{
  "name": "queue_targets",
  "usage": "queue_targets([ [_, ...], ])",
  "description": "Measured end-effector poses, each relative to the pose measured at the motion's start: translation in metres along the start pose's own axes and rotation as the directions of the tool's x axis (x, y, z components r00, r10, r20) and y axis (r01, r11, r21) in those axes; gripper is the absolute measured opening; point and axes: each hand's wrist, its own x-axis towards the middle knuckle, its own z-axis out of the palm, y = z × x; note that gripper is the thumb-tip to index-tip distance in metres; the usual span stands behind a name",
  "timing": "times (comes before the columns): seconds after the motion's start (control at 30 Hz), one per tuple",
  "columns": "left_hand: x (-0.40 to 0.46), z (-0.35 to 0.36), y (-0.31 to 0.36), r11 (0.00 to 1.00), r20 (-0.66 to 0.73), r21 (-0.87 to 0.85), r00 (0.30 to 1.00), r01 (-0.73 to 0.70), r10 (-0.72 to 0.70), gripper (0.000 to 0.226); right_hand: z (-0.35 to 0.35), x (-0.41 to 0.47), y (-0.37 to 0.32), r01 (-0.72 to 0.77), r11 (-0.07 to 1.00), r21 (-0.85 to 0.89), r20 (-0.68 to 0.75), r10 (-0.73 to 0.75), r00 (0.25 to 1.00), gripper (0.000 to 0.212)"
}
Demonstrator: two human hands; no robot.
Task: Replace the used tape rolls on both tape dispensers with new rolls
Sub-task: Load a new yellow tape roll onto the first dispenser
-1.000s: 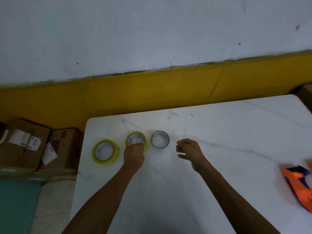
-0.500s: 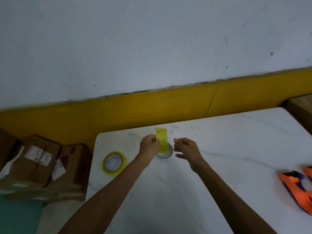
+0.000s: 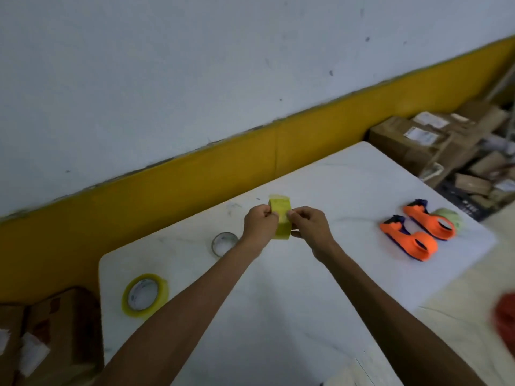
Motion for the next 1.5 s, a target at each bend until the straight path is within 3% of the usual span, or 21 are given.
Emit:
queue_targets([
  [0.33, -0.035, 0.106, 0.056, 0.997, 0.215, 0.042, 0.975, -0.072, 0.061, 0.014, -0.122, -0.032, 0.020, -0.029, 0.996, 0.085, -0.190, 0.045, 0.981, 0.015],
  [0.73, -0.100, 0.281, 0.106, 0.998, 0.372, 0.003, 0.927, -0.057, 0.052, 0.017, -0.306, -0.075, 0.067, -0.050, 0.994, 0.093, -0.295, 0.076, 0.952, 0.026],
  [0.83, -0.120, 0.316, 0.120, 0.998, 0.390, 0.006, 0.919, -0.065, 0.057, 0.008, -0.344, -0.083, 0.078, -0.053, 0.995, 0.087, -0.321, 0.078, 0.944, 0.025],
  [0.93, -0.136, 0.342, 0.134, 0.999, 0.405, -0.012, 0.913, -0.042, 0.043, 0.019, -0.373, -0.089, 0.086, -0.064, 0.995, 0.076, -0.334, 0.086, 0.938, 0.024],
  [1.07, -0.141, 0.367, 0.143, 0.999, 0.410, -0.013, 0.911, -0.030, 0.033, 0.019, -0.399, -0.086, 0.092, -0.081, 0.995, 0.049, -0.341, 0.093, 0.935, 0.020],
  [1.27, -0.125, 0.401, 0.141, 0.999, 0.405, -0.016, 0.914, 0.038, -0.028, 0.022, -0.417, -0.070, 0.106, -0.105, 0.994, 0.023, -0.353, 0.107, 0.930, 0.022],
  [1.4, -0.104, 0.424, 0.134, 0.998, 0.381, -0.026, 0.924, 0.055, -0.041, 0.007, -0.433, -0.044, 0.120, -0.143, 0.990, 0.010, -0.316, 0.139, 0.939, 0.023],
  [1.5, -0.085, 0.441, 0.130, 0.997, 0.335, -0.035, 0.940, 0.075, -0.059, 0.018, -0.442, -0.017, 0.126, -0.160, 0.987, -0.033, -0.282, 0.144, 0.949, 0.023],
])
